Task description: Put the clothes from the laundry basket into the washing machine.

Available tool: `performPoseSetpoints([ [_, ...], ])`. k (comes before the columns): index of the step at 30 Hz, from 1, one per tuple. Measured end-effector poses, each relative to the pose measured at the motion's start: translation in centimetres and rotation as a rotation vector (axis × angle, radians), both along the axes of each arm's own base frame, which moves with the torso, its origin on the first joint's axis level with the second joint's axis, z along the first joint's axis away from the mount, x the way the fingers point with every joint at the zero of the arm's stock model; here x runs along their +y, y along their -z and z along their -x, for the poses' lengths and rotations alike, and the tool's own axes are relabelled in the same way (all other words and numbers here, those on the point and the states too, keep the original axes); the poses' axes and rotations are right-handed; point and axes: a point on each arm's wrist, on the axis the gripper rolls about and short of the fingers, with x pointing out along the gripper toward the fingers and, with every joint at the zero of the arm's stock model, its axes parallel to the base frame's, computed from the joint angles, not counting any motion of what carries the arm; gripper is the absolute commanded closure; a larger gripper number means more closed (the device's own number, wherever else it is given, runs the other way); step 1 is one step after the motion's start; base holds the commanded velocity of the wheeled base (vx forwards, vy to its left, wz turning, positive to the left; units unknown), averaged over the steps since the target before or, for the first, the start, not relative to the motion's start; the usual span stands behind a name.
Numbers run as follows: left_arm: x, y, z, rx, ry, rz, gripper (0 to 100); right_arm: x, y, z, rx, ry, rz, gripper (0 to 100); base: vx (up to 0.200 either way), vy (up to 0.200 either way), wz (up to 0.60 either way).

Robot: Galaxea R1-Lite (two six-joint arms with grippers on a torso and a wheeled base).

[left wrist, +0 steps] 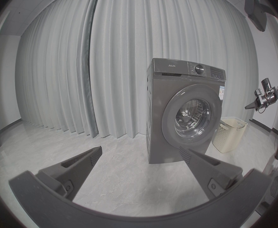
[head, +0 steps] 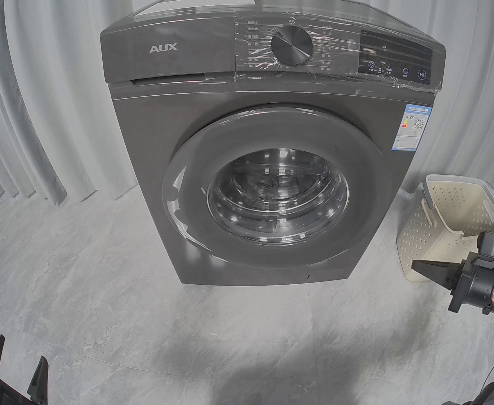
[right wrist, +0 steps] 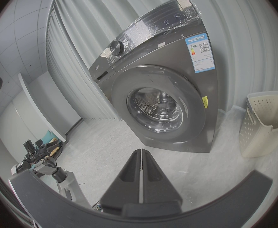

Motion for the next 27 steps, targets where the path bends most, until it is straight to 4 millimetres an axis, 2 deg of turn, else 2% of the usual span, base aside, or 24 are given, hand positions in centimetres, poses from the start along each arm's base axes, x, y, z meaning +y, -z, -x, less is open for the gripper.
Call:
performPoseSetpoints([
  [8, 0.0, 0.0, 0.0, 0.000, -0.001, 0.005, 0, 0.2, 0.4, -0.8, -0.002, 0.000, 0.000, 100, 0.000, -0.200, 0.00],
  [14, 0.0, 0.0, 0.0, 0.000, -0.001, 0.004, 0, 0.3, 0.7, -1.0, 0.010, 0.001, 0.003, 100, 0.000, 0.000, 0.00],
  [27, 0.0, 0.0, 0.0, 0.000, -0.001, 0.010, 0, 0.6, 0.9, -1.2, 0.043, -0.005, -0.017, 100, 0.185, 0.000, 0.00],
])
